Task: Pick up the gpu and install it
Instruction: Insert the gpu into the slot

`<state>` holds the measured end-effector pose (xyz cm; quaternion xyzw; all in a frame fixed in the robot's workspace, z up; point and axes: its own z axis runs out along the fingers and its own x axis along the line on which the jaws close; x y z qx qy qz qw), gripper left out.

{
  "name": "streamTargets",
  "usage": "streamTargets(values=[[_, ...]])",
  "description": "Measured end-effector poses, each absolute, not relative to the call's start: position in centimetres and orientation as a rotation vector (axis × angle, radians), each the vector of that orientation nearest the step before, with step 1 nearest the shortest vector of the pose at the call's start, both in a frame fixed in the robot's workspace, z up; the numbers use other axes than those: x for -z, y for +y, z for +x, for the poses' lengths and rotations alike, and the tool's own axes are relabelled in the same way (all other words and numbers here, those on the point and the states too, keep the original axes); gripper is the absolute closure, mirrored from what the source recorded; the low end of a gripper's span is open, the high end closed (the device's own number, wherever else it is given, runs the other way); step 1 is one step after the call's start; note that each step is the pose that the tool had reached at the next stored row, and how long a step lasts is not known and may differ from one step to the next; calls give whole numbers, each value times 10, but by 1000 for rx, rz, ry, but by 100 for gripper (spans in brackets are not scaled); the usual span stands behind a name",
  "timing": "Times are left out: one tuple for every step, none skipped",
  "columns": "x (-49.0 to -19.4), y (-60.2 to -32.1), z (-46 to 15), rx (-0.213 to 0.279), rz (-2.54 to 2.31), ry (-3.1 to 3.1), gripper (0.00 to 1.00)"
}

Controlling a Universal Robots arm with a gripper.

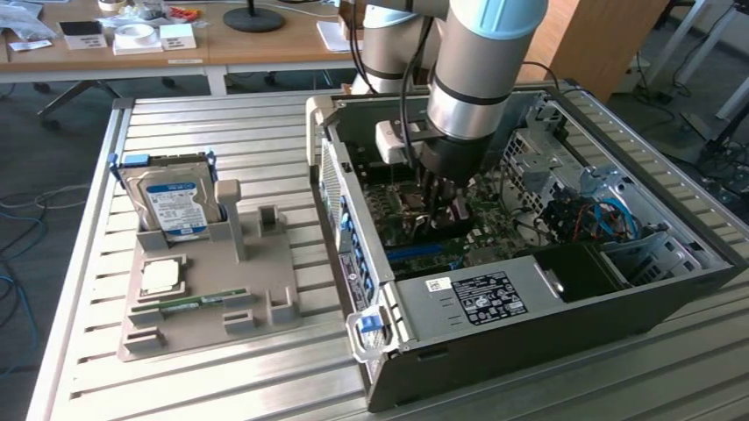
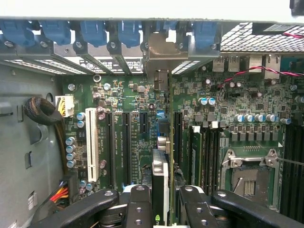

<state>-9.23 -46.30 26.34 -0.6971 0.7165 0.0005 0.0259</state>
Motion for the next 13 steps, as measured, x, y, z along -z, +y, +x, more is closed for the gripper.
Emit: streamTargets(values=[[-263, -463, -92, -1, -2155, 2215, 73], [-263, -463, -93, -2, -2155, 2214, 73], [-263, -463, -93, -2, -2155, 2214, 73], [-263, -463, -93, -2, -2155, 2214, 73], [-263, -463, -93, -2, -2155, 2214, 73], [-263, -463, -93, -2, -2155, 2214, 73], [-263, -464, -93, -2, -2155, 2214, 73], [-263, -464, -93, -2, -2155, 2215, 73], [-263, -464, -93, -2, -2155, 2215, 73], [-263, -464, -93, -1, -2155, 2215, 73], [-263, -464, -93, -2, -2155, 2214, 73], [-263, -464, -94, -1, -2155, 2214, 73], [-263, -464, -94, -1, -2155, 2214, 73]])
